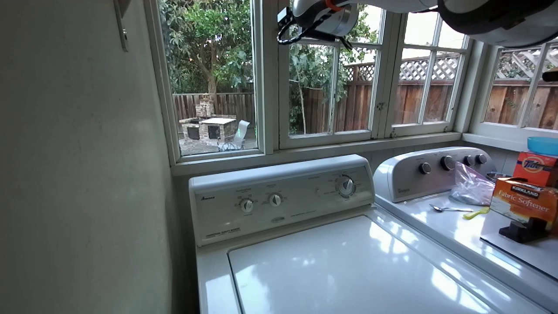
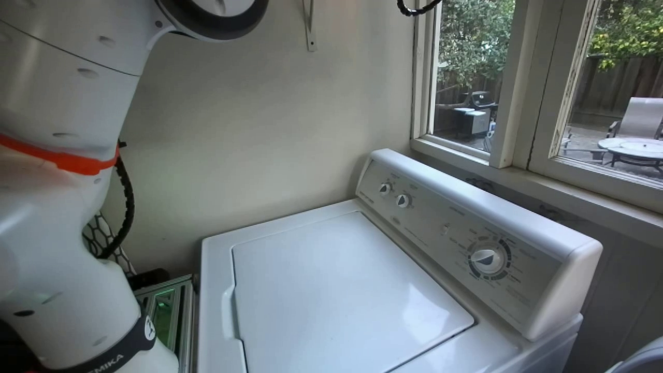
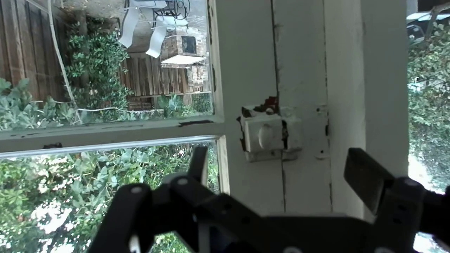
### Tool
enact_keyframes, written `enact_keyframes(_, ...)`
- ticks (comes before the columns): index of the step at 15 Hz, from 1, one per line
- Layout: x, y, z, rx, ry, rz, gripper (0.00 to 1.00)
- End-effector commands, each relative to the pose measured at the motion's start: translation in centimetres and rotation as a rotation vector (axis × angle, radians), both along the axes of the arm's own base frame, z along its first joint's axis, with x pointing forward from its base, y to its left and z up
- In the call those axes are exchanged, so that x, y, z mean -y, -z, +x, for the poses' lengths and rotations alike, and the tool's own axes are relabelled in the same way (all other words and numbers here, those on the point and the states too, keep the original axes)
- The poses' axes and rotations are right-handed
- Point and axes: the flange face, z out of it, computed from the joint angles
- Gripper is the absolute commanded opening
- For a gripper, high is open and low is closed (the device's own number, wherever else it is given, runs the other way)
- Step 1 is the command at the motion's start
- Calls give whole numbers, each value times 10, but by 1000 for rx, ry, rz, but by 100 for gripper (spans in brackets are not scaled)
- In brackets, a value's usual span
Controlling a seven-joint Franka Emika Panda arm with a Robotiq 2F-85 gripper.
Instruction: Open the window.
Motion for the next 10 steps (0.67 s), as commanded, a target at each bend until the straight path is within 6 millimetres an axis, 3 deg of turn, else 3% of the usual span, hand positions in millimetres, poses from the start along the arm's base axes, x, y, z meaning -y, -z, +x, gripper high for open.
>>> enact_keyframes(1,6,5,11,36,-7,28,100)
enact_keyframes(2,7,6,12,39,-7,35,100)
enact_keyframes(4,7,7,15,42,-14,52,74)
enact_keyframes(7,6,10,19,46,-27,61,50)
enact_keyframes(10,3,13,22,56,-38,70,46)
